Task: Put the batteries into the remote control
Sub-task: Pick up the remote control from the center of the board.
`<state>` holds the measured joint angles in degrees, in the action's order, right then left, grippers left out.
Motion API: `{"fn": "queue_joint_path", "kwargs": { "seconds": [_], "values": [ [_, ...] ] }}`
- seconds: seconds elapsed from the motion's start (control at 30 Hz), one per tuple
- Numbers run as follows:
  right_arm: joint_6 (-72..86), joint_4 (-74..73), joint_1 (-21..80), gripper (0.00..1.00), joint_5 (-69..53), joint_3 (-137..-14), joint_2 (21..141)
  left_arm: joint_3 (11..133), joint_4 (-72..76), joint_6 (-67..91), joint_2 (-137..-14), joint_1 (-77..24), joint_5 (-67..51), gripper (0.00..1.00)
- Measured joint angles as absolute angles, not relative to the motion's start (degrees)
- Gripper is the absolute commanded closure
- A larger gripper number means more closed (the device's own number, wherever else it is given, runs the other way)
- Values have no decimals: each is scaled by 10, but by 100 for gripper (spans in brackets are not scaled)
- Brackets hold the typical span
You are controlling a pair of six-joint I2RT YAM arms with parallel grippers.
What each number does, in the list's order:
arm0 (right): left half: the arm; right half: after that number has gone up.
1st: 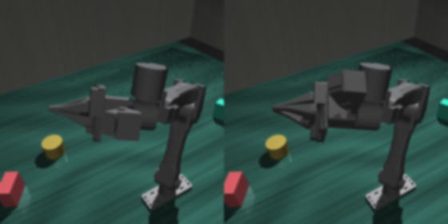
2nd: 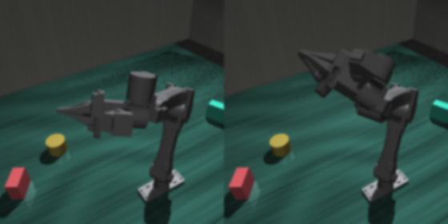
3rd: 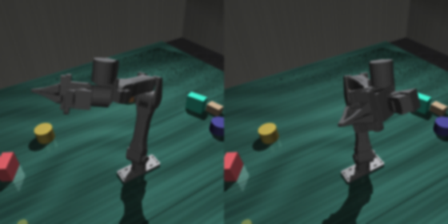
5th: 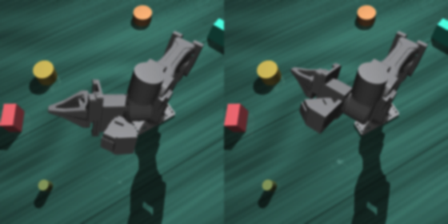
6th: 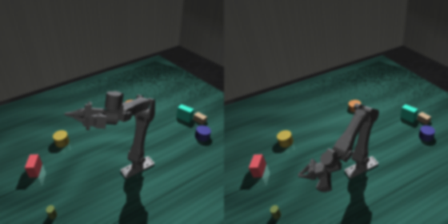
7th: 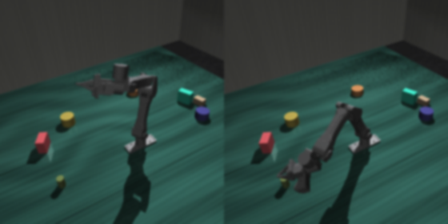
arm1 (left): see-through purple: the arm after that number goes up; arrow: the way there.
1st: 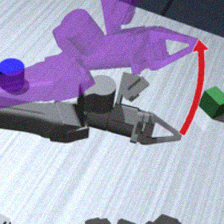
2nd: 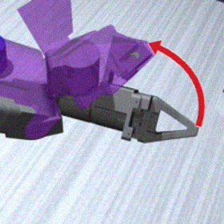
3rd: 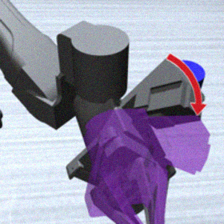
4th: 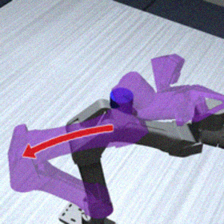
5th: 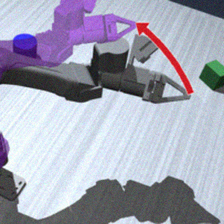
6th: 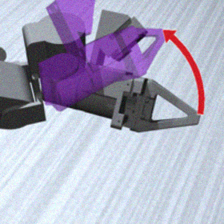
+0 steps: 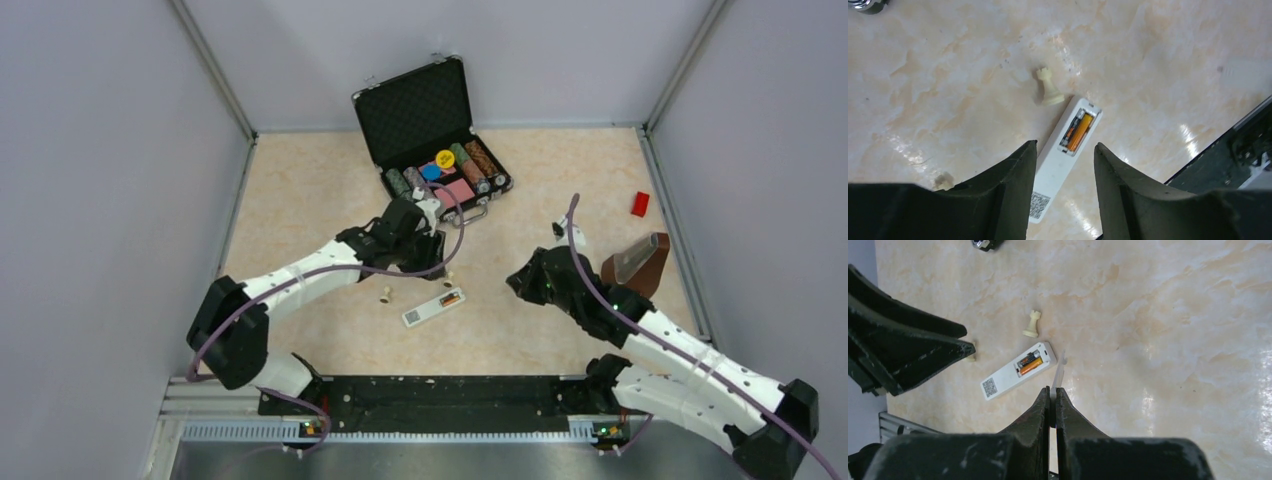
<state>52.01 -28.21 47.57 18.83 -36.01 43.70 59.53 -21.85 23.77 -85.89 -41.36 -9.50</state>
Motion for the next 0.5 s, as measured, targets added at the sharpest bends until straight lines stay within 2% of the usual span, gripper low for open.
{"fn": "queue_joint_path", "kwargs": {
  "seconds": [0.2,0.3,0.5],
  "values": [
    [498,-244,365,100,20,-360,512,489,-193,101,-780,-430,-102,46],
    [480,-234,342,100,-41,-361,549,447,-193,17,-748,-434,-113,43],
    [460,-218,323,100,-118,-372,585,463,-207,-98,-763,-435,-135,43]
  ]
}}
